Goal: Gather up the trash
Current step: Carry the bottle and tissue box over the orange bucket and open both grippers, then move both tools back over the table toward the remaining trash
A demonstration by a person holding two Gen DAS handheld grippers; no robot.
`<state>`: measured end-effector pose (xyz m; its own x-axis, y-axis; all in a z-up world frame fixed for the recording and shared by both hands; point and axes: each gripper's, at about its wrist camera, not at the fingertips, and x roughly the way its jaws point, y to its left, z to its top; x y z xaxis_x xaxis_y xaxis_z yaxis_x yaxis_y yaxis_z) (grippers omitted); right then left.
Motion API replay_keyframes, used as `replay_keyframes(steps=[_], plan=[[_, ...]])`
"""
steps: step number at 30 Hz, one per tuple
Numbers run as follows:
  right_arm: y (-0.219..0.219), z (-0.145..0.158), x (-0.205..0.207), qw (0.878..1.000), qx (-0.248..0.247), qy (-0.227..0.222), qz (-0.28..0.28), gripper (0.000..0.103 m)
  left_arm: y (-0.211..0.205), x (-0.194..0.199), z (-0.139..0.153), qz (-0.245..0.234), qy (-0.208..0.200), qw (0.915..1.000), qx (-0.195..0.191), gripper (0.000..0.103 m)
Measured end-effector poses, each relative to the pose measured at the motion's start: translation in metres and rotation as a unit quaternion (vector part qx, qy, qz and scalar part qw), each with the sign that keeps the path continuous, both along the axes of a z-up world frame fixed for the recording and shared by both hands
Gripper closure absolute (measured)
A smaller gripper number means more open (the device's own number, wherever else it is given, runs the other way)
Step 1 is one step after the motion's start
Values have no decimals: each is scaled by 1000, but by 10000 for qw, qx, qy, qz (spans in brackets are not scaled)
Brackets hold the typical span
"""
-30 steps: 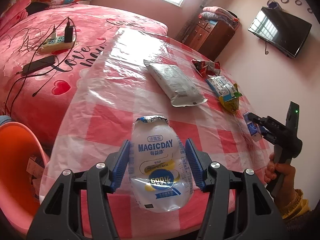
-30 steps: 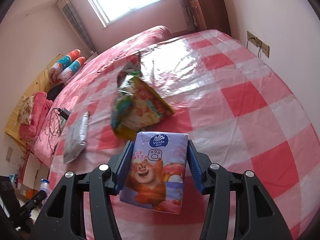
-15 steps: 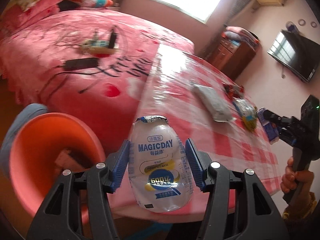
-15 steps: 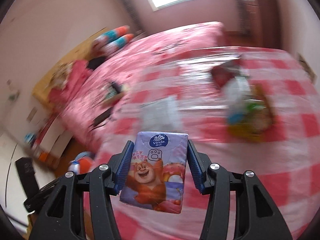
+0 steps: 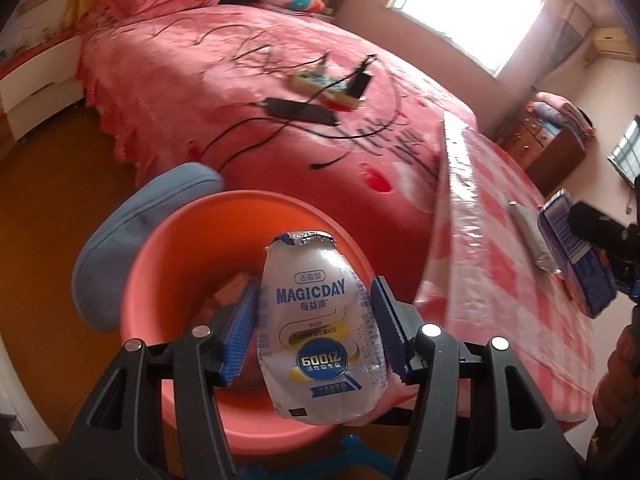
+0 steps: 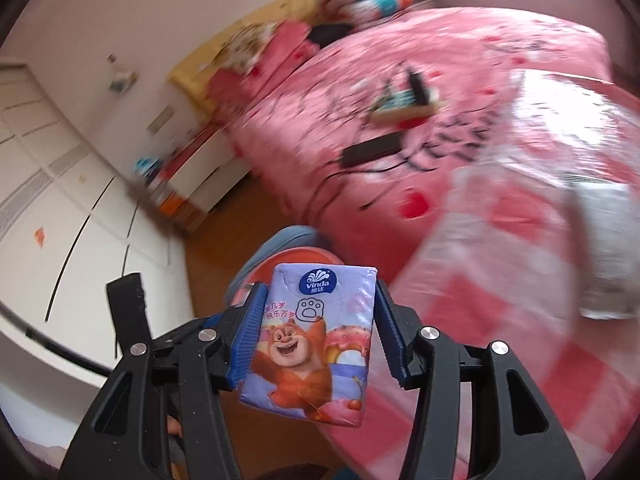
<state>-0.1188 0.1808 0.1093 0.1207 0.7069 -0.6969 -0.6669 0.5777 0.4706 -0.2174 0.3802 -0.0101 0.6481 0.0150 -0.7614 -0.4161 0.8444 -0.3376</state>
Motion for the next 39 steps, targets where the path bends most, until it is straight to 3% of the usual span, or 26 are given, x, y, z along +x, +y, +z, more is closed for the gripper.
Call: replay_keyframes(steps=[9,11,13,18,30,39], plan=[[61,-25,-16,9987,-186,59,478,47,22,-14,-25,303,253,9991,-141,45],[68,-31,-14,9985,-232,75,486,40,25,-15,-30,354,360,9987,-115,42],[65,-32,-14,9989,-211,46,407,25,26,-15,-33,448,506,9977,-13,32],[49,-19,-16,9980,-264,-568,61,14,33,-20,-34,611,570,9965,92,28],[4,-15,-39,9872,-508,-1475,-321,13,18,-16,-18,418,268,9988,39,27],[-27,-14,-45,9875,-287,-1468,-499,13,-14,-3,-2,12,56,9998,170,27]])
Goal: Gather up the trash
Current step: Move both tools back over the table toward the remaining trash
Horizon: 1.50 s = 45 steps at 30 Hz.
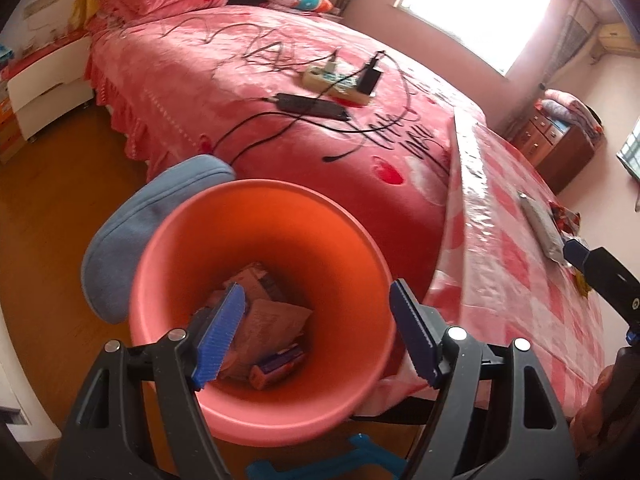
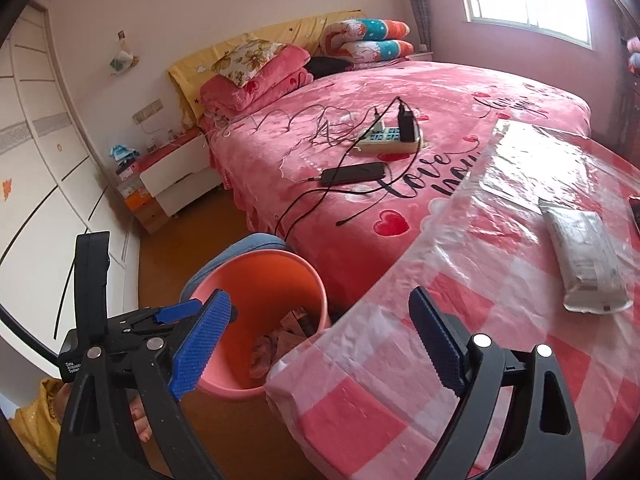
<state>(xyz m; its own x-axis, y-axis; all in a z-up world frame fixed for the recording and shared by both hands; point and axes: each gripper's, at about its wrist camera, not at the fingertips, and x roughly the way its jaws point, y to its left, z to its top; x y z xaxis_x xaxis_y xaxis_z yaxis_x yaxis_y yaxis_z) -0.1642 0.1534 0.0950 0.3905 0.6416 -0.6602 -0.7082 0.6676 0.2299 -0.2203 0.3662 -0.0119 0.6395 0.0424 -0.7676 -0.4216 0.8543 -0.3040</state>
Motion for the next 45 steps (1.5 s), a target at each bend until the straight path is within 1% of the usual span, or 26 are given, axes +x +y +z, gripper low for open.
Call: replay_keyframes(steps=[3,6,9,16,26,36,45], plan=[[-13,0,-1,9999,57,-30,-79,13,-9,4,3,-95,-5,9999,43,27],[-26,0,0,9998,127,8,-175,9,-19,7,6,-171,11,9998,70,27],[-38,1,2,9994,219,44,-260,9,-29,10,10,-259,29,9996,124,27],[-68,7,4,9981,365,-98,-492,9,-52,19,13,-413,106,9990,159,27],[-108,11,17,9946,681,-48,-777,9,-81,33,17,-604,196,9976,263,27],[-158,13,35,9871,1028,-35,-1226,9,-116,51,20,-888,301,9953,260,27],[-211,16,51,9757,1346,-50,-1730,9,-153,67,24,-1184,390,9914,388,27]])
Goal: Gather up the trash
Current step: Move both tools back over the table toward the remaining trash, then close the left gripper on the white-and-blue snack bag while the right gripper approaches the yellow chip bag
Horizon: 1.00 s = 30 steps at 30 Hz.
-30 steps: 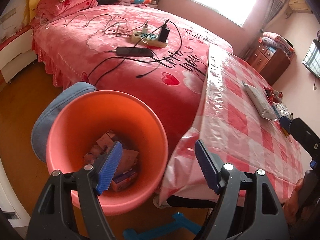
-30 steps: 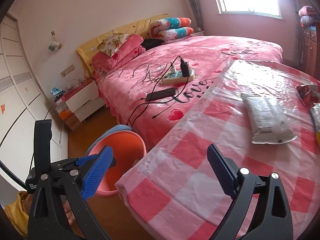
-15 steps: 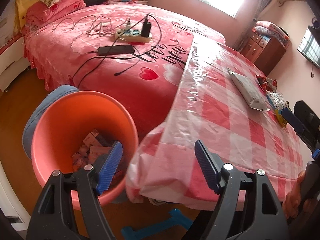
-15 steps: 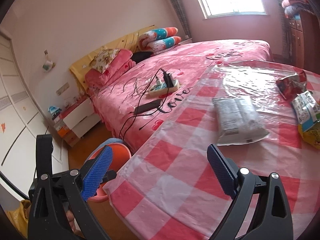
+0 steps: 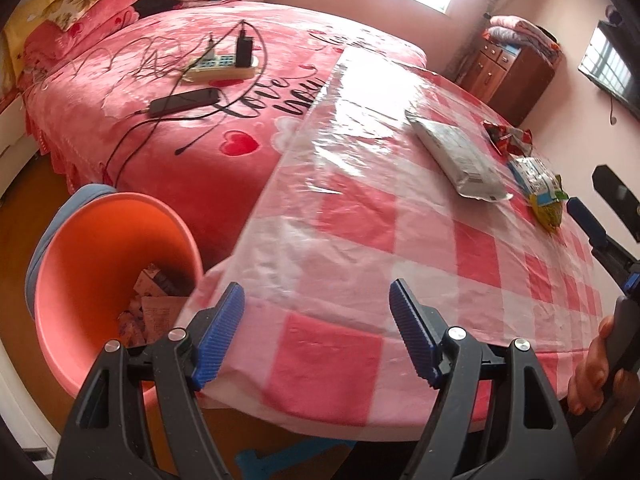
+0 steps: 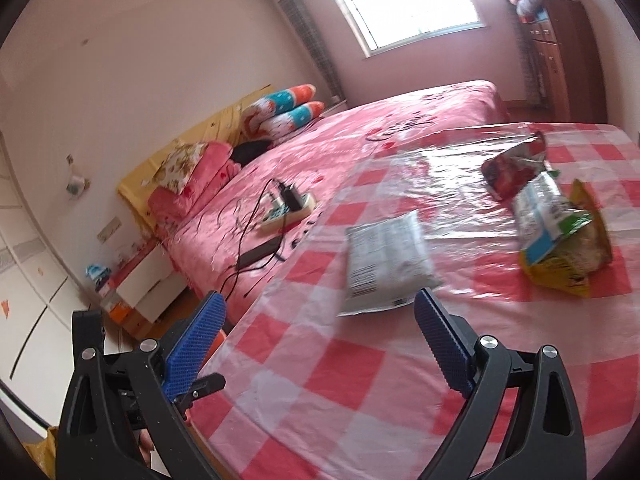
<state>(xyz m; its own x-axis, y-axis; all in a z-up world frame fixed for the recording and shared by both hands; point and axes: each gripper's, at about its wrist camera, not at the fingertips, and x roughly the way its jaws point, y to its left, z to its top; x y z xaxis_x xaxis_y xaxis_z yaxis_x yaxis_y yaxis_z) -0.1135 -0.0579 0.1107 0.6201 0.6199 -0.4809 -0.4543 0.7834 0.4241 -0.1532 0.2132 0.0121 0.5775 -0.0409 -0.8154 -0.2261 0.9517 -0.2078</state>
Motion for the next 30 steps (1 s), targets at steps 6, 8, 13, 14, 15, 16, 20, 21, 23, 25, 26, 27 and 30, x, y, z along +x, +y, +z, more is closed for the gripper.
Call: replay_keyframes(steps=[6,8,13,14,15,16,20,21,23,25,26,27,30], plan=[[-32,-1,10,9993,188,51,-324,9,-28,13,5,-258,7,9996,119,27],[-42,-3,14,9987,251,106,-429,9,-36,16,6,-335,2,9993,150,27],[-63,-6,22,9970,419,219,-610,9,-59,26,8,-582,12,9981,217,27],[-67,-7,24,9966,444,238,-646,9,-62,28,9,-613,11,9979,224,27],[-70,-8,25,9963,466,260,-679,9,-67,30,9,-657,12,9976,228,27],[-75,-9,28,9957,498,291,-727,9,-70,32,8,-695,17,9973,231,27],[-95,-13,35,9927,649,399,-933,9,-85,41,9,-855,23,9960,239,27],[-102,-15,37,9915,704,440,-1004,9,-89,44,10,-898,18,9957,228,27],[-115,-18,42,9887,816,524,-1147,9,-98,50,12,-978,3,9950,196,27],[-129,-22,47,9851,956,614,-1291,9,-109,59,16,-1089,-36,9940,118,27],[-137,-24,49,9830,1024,657,-1373,9,-113,63,18,-1142,-65,9934,62,27],[-143,-26,51,9815,1065,687,-1434,9,-119,69,22,-1201,-106,9927,-38,27],[-169,-35,60,9730,1341,849,-1676,9,-133,89,31,-1347,-206,9899,-382,27]])
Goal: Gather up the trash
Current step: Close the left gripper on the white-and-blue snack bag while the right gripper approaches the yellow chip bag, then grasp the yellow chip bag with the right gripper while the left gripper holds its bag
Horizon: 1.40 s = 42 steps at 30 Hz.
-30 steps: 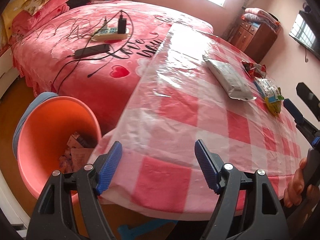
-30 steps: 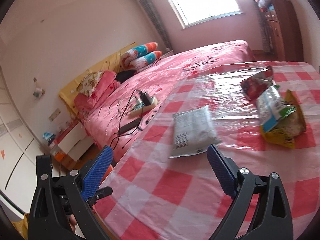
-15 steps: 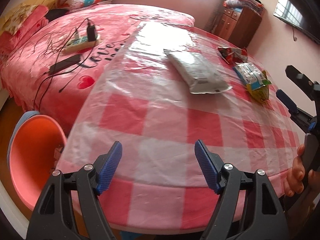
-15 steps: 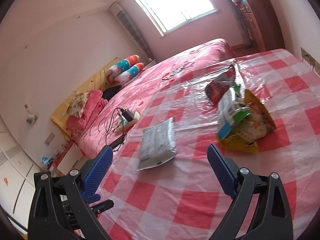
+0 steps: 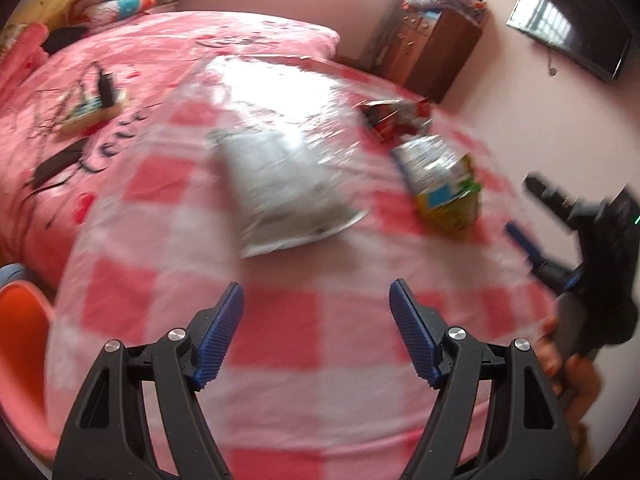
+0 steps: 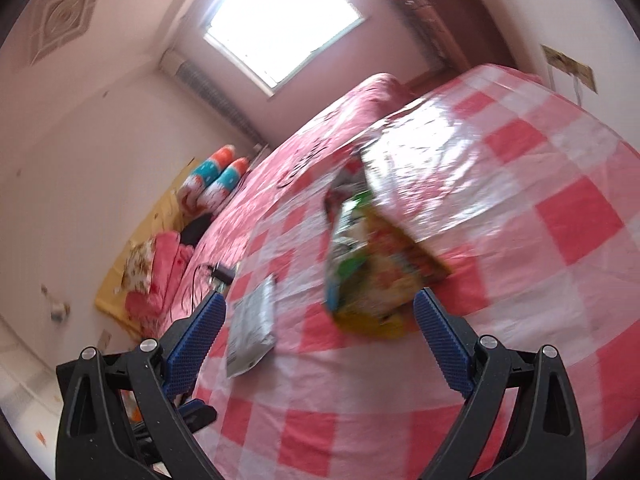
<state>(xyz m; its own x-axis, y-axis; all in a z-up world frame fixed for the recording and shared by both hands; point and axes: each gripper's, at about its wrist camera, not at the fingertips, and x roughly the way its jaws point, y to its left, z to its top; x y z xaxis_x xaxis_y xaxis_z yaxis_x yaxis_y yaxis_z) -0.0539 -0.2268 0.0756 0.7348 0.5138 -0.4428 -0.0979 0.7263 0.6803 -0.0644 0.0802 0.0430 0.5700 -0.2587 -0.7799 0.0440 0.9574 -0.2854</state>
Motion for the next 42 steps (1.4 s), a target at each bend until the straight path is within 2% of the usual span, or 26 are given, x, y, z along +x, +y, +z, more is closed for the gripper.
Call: replay_keyframes(steps=[6,15,26,29,31,32,33,38,42], plan=[[-32,-6,8,9991,308,38,-301,9,-38,51,10,-376,54,9965,-748,27],[-43,-5,9,9987,358,-179,-312,9,-80,122,-5,-518,361,9886,-1368,27],[-64,-16,15,9962,812,-41,-311,9,-105,168,-37,-389,681,9841,-1593,27],[-60,-17,18,9959,873,-5,-227,9,-111,171,-38,-349,573,9852,-1578,27],[-56,-17,20,9957,909,37,-170,11,-115,173,-38,-317,484,9874,-1470,32],[-55,-17,22,9951,971,79,-143,13,-116,173,-38,-310,458,9876,-1469,43],[-53,-17,23,9946,1022,132,-120,15,-117,173,-40,-247,461,9876,-1479,50],[-51,-17,27,9956,871,309,-130,23,-112,165,-42,6,337,9885,-1475,61],[-45,-28,32,9933,925,693,-1,32,-103,156,-43,175,214,9869,-1586,62]])
